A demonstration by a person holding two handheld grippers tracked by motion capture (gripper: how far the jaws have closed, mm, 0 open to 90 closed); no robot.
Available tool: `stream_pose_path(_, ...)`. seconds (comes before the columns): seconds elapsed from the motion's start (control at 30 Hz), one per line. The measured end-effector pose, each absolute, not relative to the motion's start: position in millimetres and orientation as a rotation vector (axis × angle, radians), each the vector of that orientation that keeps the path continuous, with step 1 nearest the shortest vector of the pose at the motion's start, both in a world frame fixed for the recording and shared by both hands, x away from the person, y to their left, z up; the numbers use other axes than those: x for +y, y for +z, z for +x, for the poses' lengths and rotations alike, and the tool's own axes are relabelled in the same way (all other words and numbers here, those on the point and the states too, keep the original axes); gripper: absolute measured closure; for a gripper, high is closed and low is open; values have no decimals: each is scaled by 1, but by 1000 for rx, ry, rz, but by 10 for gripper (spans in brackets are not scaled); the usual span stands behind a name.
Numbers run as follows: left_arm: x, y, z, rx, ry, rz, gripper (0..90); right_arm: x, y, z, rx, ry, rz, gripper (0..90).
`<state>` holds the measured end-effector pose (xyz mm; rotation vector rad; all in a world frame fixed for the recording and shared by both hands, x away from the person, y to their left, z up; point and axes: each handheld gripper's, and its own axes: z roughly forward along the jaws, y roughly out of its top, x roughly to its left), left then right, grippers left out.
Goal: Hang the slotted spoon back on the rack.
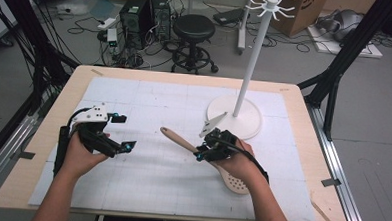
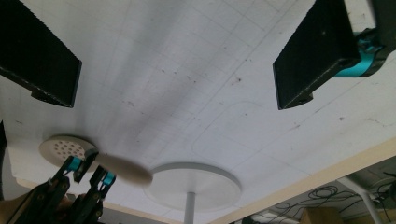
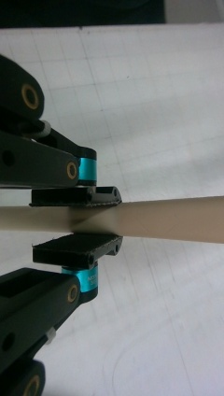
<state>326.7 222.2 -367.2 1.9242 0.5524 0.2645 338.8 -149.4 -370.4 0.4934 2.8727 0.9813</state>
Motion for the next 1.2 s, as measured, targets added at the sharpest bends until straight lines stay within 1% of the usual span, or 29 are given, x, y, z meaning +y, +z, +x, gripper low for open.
stream_pose_path(0.03,223,-367,327,550,266,1926,17,-161,-362,337,2825,1058,521,768)
stream_pose_path(0.13,223,-367,327,551,267,1924,17,-173,-355,336,2772,1111,546,768)
stream_pose_path(0.5,223,-367,326,551,265,1923,17,-198,-330,331,2663,1260,563,768)
stream_pose_path(0.53,223,-367,326,551,265,1925,17,-202,-323,330,2649,1291,578,768)
stream_pose_path(1.0,224,-366,326,550,267,1920,17,-225,-285,326,2552,1340,585,767)
stream_pose_path(1.17,224,-366,326,548,268,1916,17,-235,-263,327,2525,1339,572,767)
stream_pose_path(1.2,224,-366,326,548,267,1916,17,-235,-263,327,2525,1339,572,767)
